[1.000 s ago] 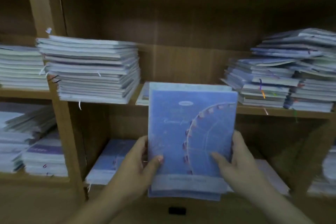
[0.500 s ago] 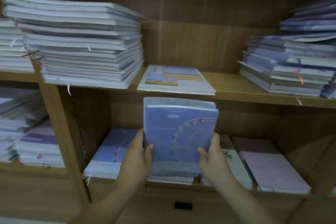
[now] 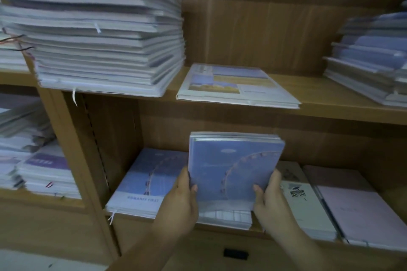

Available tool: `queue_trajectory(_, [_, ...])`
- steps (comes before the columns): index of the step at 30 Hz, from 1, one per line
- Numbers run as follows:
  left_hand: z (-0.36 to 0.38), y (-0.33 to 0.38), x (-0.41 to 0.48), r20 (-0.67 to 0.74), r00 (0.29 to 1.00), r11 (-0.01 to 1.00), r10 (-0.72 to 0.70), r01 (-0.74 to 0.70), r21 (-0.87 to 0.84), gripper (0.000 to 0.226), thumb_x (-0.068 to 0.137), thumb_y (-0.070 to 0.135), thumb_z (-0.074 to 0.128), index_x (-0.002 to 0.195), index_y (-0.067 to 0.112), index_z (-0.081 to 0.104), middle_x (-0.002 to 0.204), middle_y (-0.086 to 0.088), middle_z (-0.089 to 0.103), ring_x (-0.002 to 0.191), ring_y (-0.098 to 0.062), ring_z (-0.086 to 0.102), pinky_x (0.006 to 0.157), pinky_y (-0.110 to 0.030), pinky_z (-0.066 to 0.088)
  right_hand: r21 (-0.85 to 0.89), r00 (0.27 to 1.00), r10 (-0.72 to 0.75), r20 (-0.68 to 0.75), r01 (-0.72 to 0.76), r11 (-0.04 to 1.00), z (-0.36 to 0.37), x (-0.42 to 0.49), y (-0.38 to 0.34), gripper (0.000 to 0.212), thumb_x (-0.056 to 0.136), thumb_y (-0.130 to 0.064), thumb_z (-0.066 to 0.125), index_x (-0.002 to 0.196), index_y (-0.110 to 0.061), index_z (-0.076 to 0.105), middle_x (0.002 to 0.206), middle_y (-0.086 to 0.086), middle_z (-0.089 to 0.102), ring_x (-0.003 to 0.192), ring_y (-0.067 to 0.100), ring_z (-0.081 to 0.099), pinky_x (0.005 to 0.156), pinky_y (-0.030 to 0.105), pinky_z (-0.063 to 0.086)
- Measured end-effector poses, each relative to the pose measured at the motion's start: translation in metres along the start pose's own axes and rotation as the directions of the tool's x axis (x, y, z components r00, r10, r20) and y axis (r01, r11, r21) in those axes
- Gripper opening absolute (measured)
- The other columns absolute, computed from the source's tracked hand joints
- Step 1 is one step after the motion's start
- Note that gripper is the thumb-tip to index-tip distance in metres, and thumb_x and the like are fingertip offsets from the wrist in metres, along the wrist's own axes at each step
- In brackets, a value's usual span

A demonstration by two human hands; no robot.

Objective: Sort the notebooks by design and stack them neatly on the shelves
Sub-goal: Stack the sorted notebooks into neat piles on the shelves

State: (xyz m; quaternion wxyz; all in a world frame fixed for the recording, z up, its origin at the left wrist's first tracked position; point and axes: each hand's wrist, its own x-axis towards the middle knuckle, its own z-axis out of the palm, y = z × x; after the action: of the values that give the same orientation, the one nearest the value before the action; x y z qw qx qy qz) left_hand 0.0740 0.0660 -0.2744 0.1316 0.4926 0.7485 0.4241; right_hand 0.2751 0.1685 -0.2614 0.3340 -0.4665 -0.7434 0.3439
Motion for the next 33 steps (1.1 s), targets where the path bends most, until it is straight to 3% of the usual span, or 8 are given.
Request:
queue_trajectory(7, [0.005,-0.011,-0.002,0.076,0.996,0.996,-0.055,0.049,0.070,0.045,0.108,0.034,0.037,0.153,0.034,0.028,0.135,0.010,0.056,0.103,-0.006,0.052,0.092,-0.026,0.046,-0.070,0.996,0.075,0.046,-0.072,0.995,0.009,-0.006,0.006,0.052,0.105,-0.014,0.045,0.148,-0.024,0.017,0.122,-0.005,0.056,0.092,0.015,0.062,0.078,0.039,0.054])
queue_trajectory(9, [0.010,-0.013,-0.004,0.099,0.991,0.994,-0.084,0.077,0.079,0.047,0.108,0.035,0.037,0.153,0.034,0.024,0.129,0.009,0.057,0.100,-0.007,0.053,0.088,-0.027,0.045,-0.079,0.993,0.099,0.063,-0.094,0.992,0.010,-0.007,0.008,0.056,0.104,-0.010,0.045,0.150,-0.021,0.015,0.134,0.000,0.055,0.105,0.022,0.064,0.072,0.033,0.053])
queue_trajectory(12, [0.017,-0.022,-0.004,0.128,0.982,0.985,-0.135,0.119,0.125,0.052,0.107,0.035,0.039,0.154,0.035,0.018,0.117,0.008,0.058,0.090,-0.007,0.056,0.082,-0.028,0.046,-0.095,0.991,0.115,0.074,-0.108,0.990,0.010,-0.005,0.011,0.060,0.103,-0.008,0.046,0.151,-0.022,0.013,0.134,0.004,0.058,0.095,0.015,0.064,0.075,0.035,0.055])
queue_trajectory(17, [0.013,-0.028,0.000,0.142,0.986,0.969,-0.089,0.053,0.242,0.045,0.106,0.033,0.043,0.149,0.027,0.029,0.118,0.002,0.063,0.097,-0.015,0.060,0.084,-0.032,0.049,-0.076,0.985,0.128,0.116,-0.120,0.990,0.008,0.001,0.013,0.065,0.103,-0.002,0.045,0.154,-0.022,0.010,0.149,0.004,0.048,0.095,0.001,0.058,0.062,0.011,0.043])
queue_trajectory(24, [-0.036,-0.025,-0.023,0.155,0.984,0.981,0.087,-0.112,0.160,0.022,0.104,0.042,0.045,0.123,0.031,0.046,0.108,0.010,0.064,0.091,-0.012,0.061,0.077,-0.037,0.049,-0.045,0.984,-0.009,0.178,0.018,0.999,-0.011,-0.003,-0.004,0.045,0.101,-0.017,0.055,0.133,-0.041,0.034,0.119,-0.020,0.061,0.108,0.009,0.061,0.091,0.035,0.049])
queue_trajectory(26, [-0.051,-0.030,-0.036,0.150,0.989,0.998,0.013,-0.022,0.055,0.018,0.104,0.041,0.045,0.116,0.030,0.053,0.105,0.011,0.065,0.088,-0.010,0.063,0.078,-0.038,0.053,0.011,0.967,-0.004,0.253,0.002,1.000,-0.009,-0.007,-0.015,0.034,0.101,-0.019,0.057,0.126,-0.037,0.045,0.121,-0.018,0.065,0.109,0.004,0.063,0.096,0.034,0.052])
queue_trajectory(29, [-0.072,-0.037,-0.049,0.142,0.965,0.965,-0.221,0.237,-0.108,0.024,0.106,0.038,0.044,0.107,0.021,0.060,0.092,-0.004,0.067,0.059,-0.015,0.066,0.055,-0.030,0.054,0.103,0.939,0.058,0.338,-0.099,0.990,0.011,-0.014,-0.037,0.022,0.103,-0.017,0.057,0.121,-0.029,0.060,0.113,-0.011,0.072,0.098,0.004,0.070,0.092,0.036,0.057])
queue_trajectory(33, [-0.102,-0.063,-0.054,0.100,0.930,0.905,-0.353,0.366,-0.218,0.030,0.105,0.041,0.049,0.096,0.016,0.065,0.073,-0.012,0.062,0.053,-0.022,0.060,0.057,-0.045,0.053,0.149,0.908,0.149,0.392,-0.222,0.964,0.053,-0.014,-0.053,0.017,0.103,-0.019,0.058,0.116,-0.023,0.069,0.102,-0.002,0.078,0.091,0.018,0.075,0.087,0.049,0.057])
